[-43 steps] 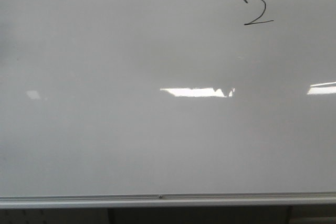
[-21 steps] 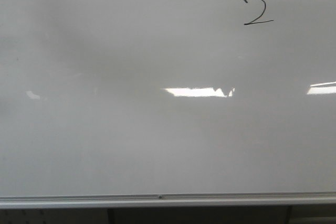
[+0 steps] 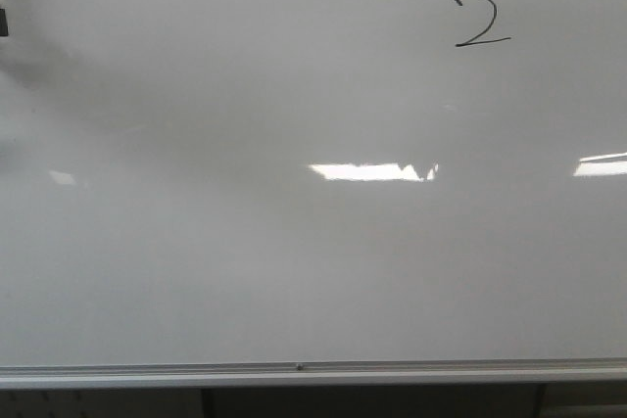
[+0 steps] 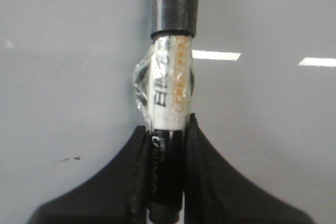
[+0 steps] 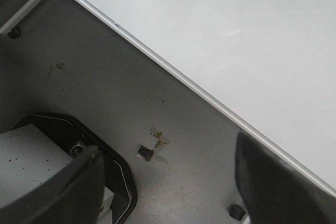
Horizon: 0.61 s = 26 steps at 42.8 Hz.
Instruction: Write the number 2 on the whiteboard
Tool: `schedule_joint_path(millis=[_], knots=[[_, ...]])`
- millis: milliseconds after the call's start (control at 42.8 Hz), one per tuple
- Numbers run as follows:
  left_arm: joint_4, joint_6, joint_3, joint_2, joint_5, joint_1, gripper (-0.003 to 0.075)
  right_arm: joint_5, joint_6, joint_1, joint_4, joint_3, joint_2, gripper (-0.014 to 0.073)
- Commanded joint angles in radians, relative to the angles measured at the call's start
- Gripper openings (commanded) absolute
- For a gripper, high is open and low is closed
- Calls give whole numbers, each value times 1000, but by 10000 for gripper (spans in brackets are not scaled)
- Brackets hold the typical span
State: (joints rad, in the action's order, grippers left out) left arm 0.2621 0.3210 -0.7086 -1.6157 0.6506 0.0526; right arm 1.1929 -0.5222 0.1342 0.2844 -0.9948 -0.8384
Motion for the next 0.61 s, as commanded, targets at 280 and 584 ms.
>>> schedule_joint_path(millis=[280, 584], knots=[[10, 2, -49, 34, 25, 1, 377, -46, 0, -8, 15, -33, 5, 541], [82, -2, -116, 210, -394, -1, 413, -46, 0, -8, 17, -33, 5, 541]])
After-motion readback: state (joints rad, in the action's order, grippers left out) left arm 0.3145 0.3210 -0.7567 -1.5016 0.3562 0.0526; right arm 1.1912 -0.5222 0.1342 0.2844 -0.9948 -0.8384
